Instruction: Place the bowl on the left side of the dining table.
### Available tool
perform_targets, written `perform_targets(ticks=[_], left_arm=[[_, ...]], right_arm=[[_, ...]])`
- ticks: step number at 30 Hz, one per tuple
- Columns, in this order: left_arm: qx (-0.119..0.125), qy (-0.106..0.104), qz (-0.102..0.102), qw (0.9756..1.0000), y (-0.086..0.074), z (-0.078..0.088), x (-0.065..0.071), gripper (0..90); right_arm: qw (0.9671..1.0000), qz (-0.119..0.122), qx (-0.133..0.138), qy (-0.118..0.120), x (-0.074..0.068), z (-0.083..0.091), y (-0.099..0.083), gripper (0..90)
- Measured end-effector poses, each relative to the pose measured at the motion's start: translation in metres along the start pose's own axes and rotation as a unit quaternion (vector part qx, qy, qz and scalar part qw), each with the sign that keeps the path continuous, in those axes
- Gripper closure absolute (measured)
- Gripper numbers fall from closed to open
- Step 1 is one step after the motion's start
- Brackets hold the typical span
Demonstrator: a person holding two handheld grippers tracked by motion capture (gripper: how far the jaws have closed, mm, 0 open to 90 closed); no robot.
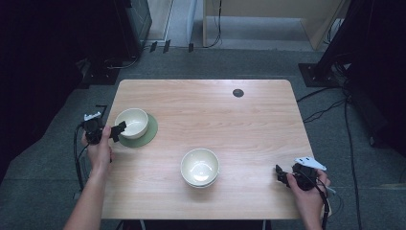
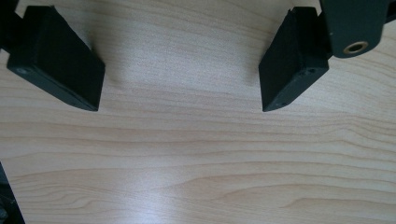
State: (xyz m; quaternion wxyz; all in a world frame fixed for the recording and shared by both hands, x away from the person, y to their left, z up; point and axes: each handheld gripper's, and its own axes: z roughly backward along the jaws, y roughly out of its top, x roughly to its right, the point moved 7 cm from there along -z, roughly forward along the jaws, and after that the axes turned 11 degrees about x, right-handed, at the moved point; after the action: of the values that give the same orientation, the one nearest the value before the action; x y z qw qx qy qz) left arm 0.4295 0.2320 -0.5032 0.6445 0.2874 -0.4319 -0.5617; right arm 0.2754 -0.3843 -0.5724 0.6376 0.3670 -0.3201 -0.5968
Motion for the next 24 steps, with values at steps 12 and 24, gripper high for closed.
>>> perform_targets(ticks=[12, 24], left_arm=[[0.012, -0.013, -0.009, 0.9998, -0.014, 0.020, -0.001, 9.7], [0.026, -0.018, -0.013, 0.9994, -0.027, 0.036, -0.006, 9.7]], right_arm=[[1.0000, 0.000, 0.000, 0.000, 0.000, 0.000, 0.000, 14.0], [1.0000, 0.000, 0.000, 0.000, 0.000, 0.000, 0.000, 14.0]])
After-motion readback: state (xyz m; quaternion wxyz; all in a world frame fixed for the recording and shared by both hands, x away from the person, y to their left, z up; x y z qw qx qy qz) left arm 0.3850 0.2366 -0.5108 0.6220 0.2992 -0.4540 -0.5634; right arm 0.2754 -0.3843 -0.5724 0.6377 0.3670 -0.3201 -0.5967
